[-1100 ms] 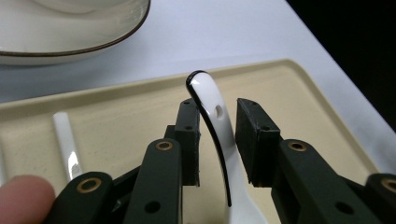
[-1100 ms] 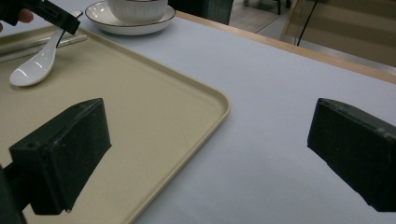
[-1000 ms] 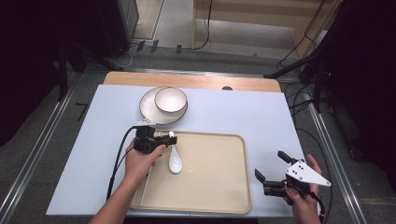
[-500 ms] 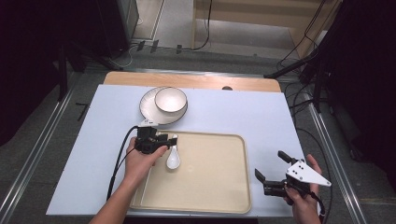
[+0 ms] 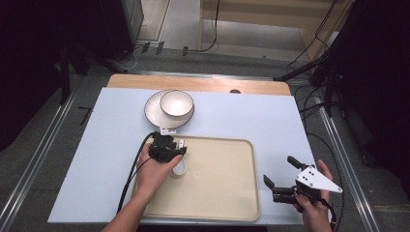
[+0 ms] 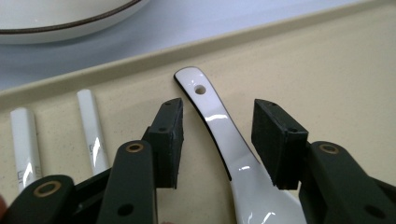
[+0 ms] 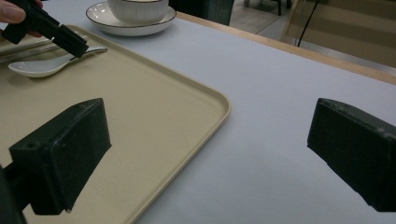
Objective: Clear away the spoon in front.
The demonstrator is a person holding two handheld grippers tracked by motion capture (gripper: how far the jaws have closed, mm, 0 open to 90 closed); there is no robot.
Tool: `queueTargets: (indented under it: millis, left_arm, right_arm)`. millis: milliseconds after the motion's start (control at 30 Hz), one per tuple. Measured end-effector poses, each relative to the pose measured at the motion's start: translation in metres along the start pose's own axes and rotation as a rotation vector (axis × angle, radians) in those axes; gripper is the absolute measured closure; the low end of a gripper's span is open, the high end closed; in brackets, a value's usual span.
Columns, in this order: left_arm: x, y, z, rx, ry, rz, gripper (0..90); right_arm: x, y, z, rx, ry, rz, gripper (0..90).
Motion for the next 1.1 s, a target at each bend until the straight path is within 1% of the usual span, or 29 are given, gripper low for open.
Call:
queueTargets:
  millis: [100, 133, 167, 333, 500, 667, 867, 933, 1000, 1033, 1067, 1100]
  left_arm:
    - [-0.001, 0.000, -0.002, 0.012, 0.002, -0.009, 57.8]
    - [-0.001, 0.001, -0.002, 0.012, 0.007, -0.013, 58.7]
    - [-0.001, 0.002, -0.004, 0.024, 0.019, -0.014, 59.1]
    - [-0.003, 0.004, -0.009, 0.022, 0.028, -0.017, 60.7]
    - [-0.003, 0.005, -0.013, 0.025, 0.038, -0.010, 62.5]
    - [-0.003, 0.006, -0.016, 0.014, 0.041, -0.009, 63.8]
    - [-0.004, 0.007, -0.018, 0.011, 0.048, -0.005, 64.1]
    - [-0.004, 0.008, -0.020, 0.018, 0.051, -0.006, 63.8]
    - [-0.003, 0.008, -0.021, 0.009, 0.058, -0.002, 60.9]
    - [-0.003, 0.009, -0.021, 0.003, 0.060, 0.000, 58.1]
    - [-0.003, 0.009, -0.021, -0.014, 0.070, 0.004, 55.4]
    - [-0.001, 0.010, -0.018, -0.058, 0.084, 0.018, 52.7]
  right_arm:
    - [0.000, 0.000, 0.001, -0.001, 0.000, 0.002, 0.0]
    - [0.000, 0.000, 0.001, -0.001, 0.000, 0.002, 0.0]
    - [0.000, 0.000, 0.001, -0.001, 0.001, 0.002, 0.0]
    - [0.000, 0.000, 0.001, -0.001, 0.000, 0.001, 0.0]
    - [0.001, -0.001, 0.000, 0.001, 0.004, 0.001, 0.0]
    - [0.001, -0.002, -0.001, 0.001, 0.003, 0.000, 0.0]
    - [0.000, -0.002, -0.001, 0.003, 0.004, -0.003, 0.0]
    - [0.000, -0.002, -0.001, 0.003, 0.003, -0.004, 0.0]
    - [0.000, -0.002, -0.001, 0.003, 0.002, -0.002, 0.0]
    - [0.001, -0.003, -0.001, 0.003, 0.002, -0.002, 0.0]
    - [0.001, -0.003, -0.001, 0.003, 0.002, -0.002, 0.0]
    - [0.001, -0.003, -0.001, 0.003, 0.005, -0.002, 0.0]
Point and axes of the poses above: each handheld gripper's, and its own axes: y roughly backward along the jaws, x roughly out of its top, z roughly to its right, the point moved 10 cm from there along -y, roughly forward along the jaws, and after that the axes turned 1 degree about -x, right-handed, at the moved point
